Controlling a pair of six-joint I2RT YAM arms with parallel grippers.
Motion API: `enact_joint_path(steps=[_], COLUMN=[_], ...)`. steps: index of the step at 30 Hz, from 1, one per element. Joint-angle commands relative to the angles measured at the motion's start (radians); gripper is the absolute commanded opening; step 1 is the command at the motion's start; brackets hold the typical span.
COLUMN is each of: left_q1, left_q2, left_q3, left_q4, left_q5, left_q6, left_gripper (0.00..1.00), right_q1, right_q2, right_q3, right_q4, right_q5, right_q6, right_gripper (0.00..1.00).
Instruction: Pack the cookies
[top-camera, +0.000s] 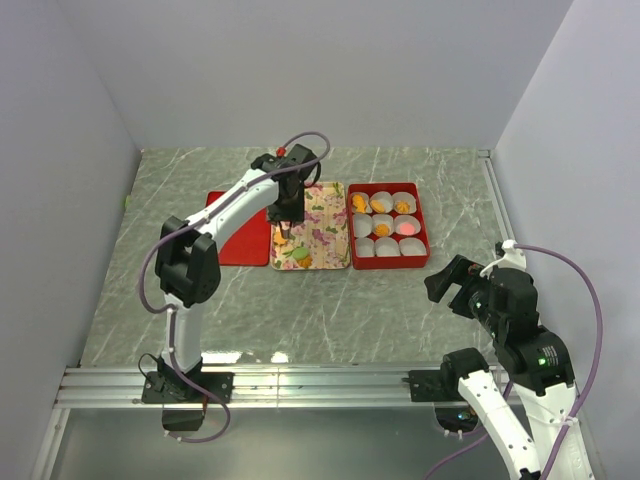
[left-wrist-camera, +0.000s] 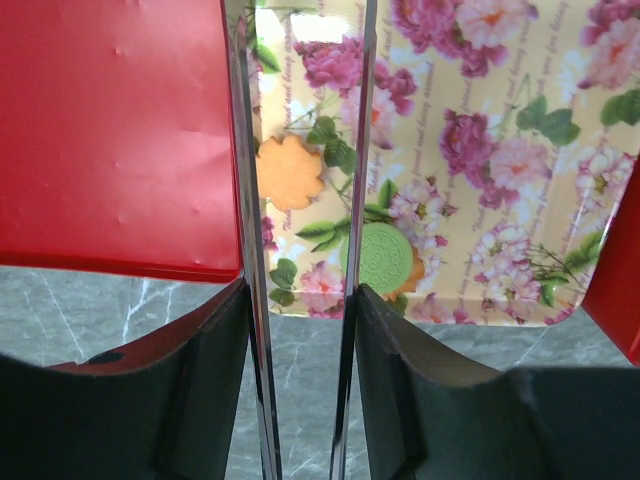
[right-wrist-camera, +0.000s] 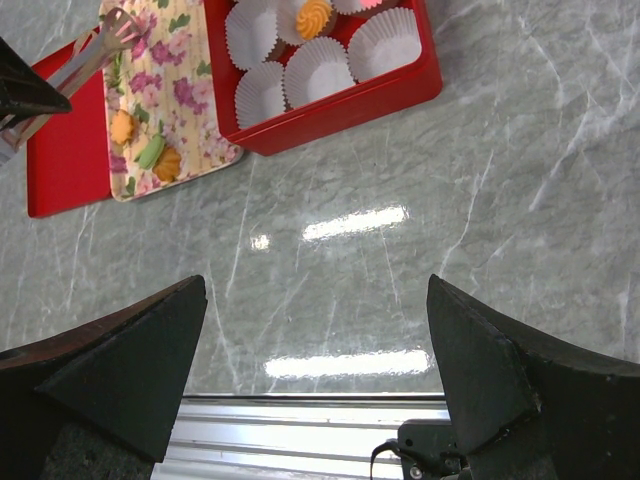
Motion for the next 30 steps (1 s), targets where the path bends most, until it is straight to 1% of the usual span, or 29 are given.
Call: enact_joint_path(steps=[1,21,24,30], left_q1=[0.017,0.049,0.049,0.051], left_q2=[0.01,0.079,0.082,0.074], left_q3=[0.053,0.126,0.128,0.122], left_q4=[0.007,-0.013,-0.016,-0.02], left_q5=[0.024,0.05,0.047,0.048], left_q6=[0.014,0.038,0.042,0.048], left_gripper=[0.49,0.48,0.46,0.38], right_q1=[0.009,0.007,0.007,0.006], right_q2=[0.001,0.007,0.007,0.009], right_q3=[-0.001,0.001,0.001,0.001], right_q4=[0.026,0.028,0.026,0.028], right_q5=[0.022,0.033,0.035,0.033], right_q6=[-0.001,0.002,0.005,0.003], right_gripper=[0.97,0.97,0.97,0.97])
